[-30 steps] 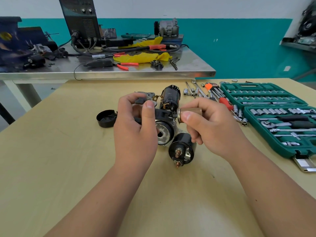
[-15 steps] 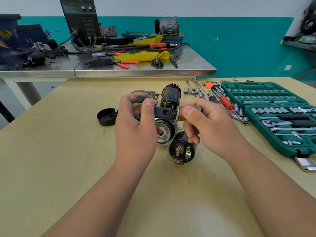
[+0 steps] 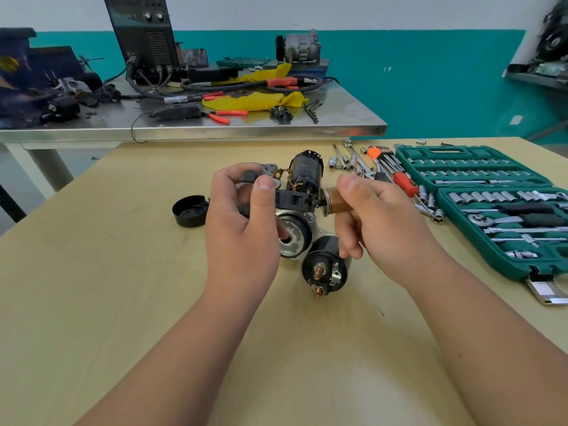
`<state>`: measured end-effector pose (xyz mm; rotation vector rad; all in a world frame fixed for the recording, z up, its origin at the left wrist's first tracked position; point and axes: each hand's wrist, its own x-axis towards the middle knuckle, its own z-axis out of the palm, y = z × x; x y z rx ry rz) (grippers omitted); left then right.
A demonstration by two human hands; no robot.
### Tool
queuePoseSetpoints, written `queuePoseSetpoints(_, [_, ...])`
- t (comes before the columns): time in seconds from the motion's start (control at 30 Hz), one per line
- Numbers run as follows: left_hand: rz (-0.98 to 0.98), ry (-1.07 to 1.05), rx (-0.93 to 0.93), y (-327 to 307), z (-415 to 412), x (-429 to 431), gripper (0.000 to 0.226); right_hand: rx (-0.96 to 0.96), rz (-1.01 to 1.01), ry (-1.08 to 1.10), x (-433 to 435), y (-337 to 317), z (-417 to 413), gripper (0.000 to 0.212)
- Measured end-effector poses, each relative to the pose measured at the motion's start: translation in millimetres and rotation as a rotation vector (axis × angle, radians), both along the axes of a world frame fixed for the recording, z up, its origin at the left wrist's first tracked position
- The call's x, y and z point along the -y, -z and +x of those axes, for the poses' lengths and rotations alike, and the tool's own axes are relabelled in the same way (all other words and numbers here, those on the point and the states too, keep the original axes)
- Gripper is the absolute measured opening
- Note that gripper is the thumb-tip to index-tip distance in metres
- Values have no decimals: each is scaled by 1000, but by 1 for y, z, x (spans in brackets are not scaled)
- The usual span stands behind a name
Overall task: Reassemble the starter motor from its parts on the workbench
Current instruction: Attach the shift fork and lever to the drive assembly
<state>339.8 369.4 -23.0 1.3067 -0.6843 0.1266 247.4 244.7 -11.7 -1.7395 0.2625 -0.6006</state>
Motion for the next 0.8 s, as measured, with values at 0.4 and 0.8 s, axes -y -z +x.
queuePoseSetpoints(0.4, [-199,617,-780,-3,13,4,23,156,448,-89,13,1,3,56])
queuePoseSetpoints(0.8, [-77,745,-1003,-4,13,6,20,56,391,-71,1,5,6,47])
